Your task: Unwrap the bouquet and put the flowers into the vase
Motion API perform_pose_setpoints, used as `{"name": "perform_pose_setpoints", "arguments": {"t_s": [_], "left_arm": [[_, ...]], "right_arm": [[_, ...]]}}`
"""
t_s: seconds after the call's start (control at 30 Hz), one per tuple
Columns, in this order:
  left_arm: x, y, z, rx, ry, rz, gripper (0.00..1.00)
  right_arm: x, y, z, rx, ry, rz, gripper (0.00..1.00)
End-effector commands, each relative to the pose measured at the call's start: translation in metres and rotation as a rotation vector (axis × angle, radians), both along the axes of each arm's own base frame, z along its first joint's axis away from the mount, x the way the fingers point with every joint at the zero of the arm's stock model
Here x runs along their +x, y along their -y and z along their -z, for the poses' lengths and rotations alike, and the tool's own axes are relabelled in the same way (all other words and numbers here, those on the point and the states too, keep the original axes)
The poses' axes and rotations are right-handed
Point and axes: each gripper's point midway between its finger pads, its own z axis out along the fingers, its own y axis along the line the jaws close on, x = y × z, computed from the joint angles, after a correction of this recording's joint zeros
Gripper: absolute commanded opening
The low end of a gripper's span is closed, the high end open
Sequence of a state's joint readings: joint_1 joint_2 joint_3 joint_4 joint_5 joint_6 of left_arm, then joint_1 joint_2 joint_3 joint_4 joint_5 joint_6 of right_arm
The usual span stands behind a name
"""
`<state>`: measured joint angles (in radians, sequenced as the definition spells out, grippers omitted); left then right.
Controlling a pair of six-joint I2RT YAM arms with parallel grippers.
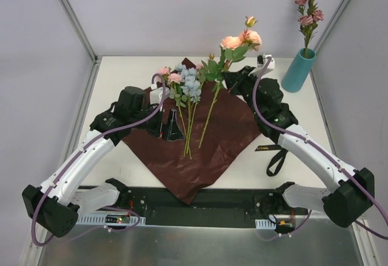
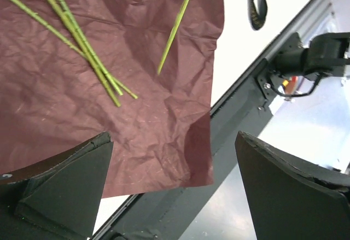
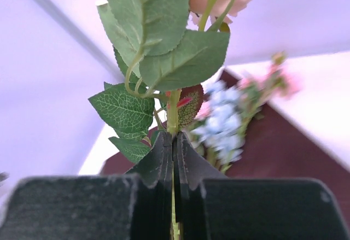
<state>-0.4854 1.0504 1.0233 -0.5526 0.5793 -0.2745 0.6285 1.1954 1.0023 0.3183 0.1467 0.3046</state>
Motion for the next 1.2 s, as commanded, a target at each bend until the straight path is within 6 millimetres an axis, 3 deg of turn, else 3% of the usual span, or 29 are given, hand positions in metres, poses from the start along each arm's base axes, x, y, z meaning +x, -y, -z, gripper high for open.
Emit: {"name": "perform_pose_setpoints", "arguments": {"t_s": [0.0,0.23,0.4,0.67,0.87,1.03,1.17], "left_arm": [[0.006,-0.023,-0.002,0.104,0.117,-0.068,0.99],[0.020,-0.059,-0.015,0.187,0.267,-0.255,0.99],[0.023,-0.079,-0.027,0.205,0.345,-0.364,0.99],[0.022,-0.092,-0.038,0.191,0.394,-0.440,0.99],[0.021,-0.094,-0.038,0.187,0.402,-0.448,0.99],[0.022,-0.093,-0.039,0.186,0.401,-0.450,0.99],[0.023,-0.093,-0.038,0.185,0.395,-0.454,0.99]], "right_arm": [[0.029,0.072,-0.070,-0.157,0.266,0.261,0.00],[0.043,0.156,-0.138,-0.295,0.483,0.512,0.00],[0.047,0.207,-0.186,-0.294,0.651,0.631,0.00],[0.065,0.274,-0.229,-0.426,0.780,0.821,0.00],[0.090,0.299,-0.249,-0.494,0.816,0.878,0.00],[0.103,0.303,-0.257,-0.503,0.833,0.876,0.00],[0.121,0.311,-0.246,-0.526,0.807,0.887,0.00]]}}
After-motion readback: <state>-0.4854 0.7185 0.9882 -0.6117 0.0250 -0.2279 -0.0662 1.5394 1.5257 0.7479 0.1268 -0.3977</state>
